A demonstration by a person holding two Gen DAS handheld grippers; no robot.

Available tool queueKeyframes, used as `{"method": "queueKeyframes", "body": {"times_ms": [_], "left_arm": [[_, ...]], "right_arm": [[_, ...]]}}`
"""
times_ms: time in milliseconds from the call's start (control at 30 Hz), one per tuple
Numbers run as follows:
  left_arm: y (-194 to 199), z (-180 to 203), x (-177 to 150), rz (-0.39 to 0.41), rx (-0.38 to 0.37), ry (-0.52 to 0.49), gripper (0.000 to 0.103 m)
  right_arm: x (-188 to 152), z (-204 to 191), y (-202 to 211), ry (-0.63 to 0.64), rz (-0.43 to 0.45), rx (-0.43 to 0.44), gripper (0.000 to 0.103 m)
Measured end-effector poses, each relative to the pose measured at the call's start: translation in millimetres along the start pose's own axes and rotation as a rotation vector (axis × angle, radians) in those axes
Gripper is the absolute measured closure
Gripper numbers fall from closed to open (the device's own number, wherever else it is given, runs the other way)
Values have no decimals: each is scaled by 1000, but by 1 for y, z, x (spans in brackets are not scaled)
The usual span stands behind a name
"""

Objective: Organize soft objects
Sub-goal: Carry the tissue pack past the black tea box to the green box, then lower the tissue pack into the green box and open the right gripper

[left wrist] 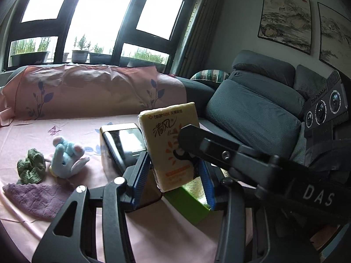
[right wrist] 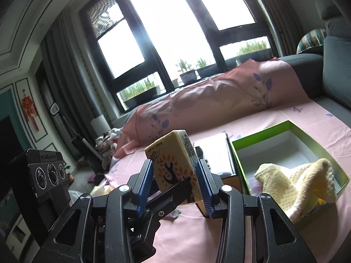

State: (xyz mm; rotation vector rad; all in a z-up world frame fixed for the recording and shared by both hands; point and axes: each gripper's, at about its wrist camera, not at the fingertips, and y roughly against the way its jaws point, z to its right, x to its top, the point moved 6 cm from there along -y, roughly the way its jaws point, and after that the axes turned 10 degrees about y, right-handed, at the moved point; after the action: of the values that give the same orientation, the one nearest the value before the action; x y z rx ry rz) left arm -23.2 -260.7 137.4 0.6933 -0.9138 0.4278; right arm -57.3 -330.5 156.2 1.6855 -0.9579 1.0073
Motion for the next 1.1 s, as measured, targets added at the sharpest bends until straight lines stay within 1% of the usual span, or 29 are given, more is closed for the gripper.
{"method": "queueKeyframes", "body": {"times_ms": [167, 333, 500, 633, 733, 900, 1100], "left_arm": [[-30, 30, -1, -35, -47, -35, 60], [-56, 55, -3, -61, -81, -71, 60], [-81, 72, -5, -101, -128, -86, 60], [-99, 78, -8, -141, -152, -75, 60], [-112, 82, -13, -170, -146, -81, 60], [-132, 84, -19, -183, -104, -100, 59], [-156, 78, -32, -252, -54, -97, 59]], "right_arm": [[3, 36, 18, -66, 59, -43, 59], [3, 75, 31, -164, 104, -41, 59], [4, 106, 39, -214, 126, -80, 59], [1, 130, 38, -284, 147, -65, 59], [-4, 147, 34, -327, 135, -75, 59], [-12, 167, 26, -372, 111, -97, 59], [-26, 188, 11, -455, 54, -109, 59]]}}
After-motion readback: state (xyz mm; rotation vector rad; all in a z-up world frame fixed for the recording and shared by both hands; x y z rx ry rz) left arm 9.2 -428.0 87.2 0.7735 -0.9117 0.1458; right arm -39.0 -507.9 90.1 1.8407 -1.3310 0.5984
